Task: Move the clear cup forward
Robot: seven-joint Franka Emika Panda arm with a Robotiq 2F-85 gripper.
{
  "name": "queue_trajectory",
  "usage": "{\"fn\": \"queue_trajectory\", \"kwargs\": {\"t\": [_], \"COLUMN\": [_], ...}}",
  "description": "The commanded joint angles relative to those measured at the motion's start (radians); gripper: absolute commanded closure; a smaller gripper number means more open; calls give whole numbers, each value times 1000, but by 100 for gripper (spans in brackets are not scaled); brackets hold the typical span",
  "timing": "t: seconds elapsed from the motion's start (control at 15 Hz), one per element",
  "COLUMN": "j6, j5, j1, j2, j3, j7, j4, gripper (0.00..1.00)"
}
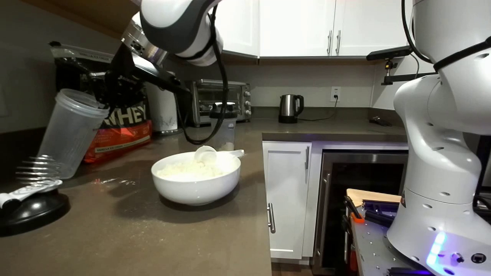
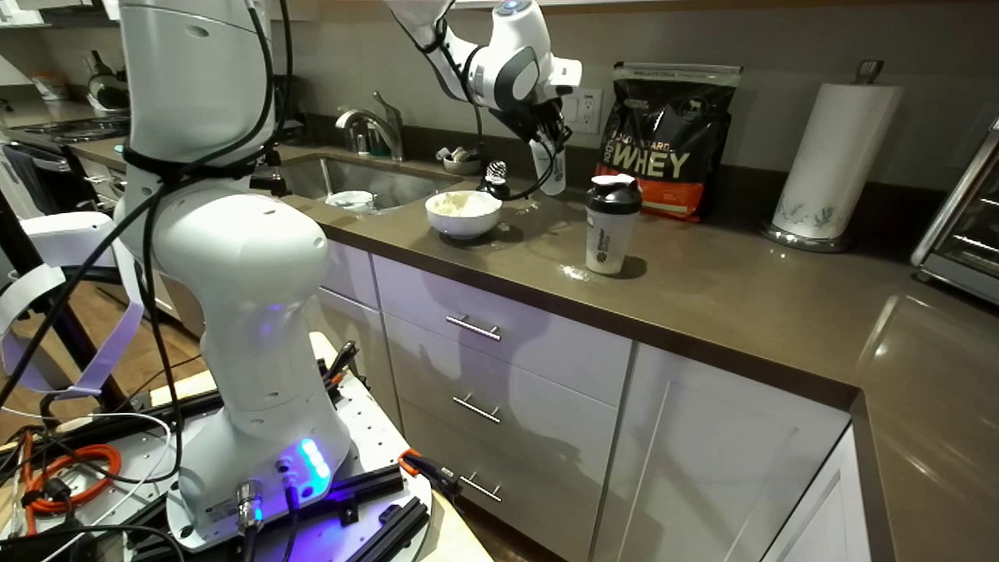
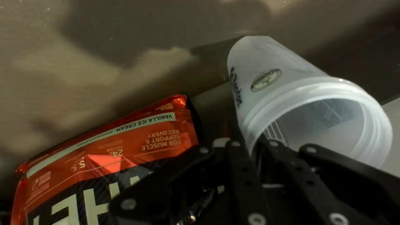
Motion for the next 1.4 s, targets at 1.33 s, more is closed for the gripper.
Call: {"fn": "queue_trajectory", "kwargs": {"t": [1.33], "j6": [-423], "j5": [-218], "j1": [-294], "j2": [-485], "j3": [205], "j7": [37], "j4": [-307], "gripper": [97]}}
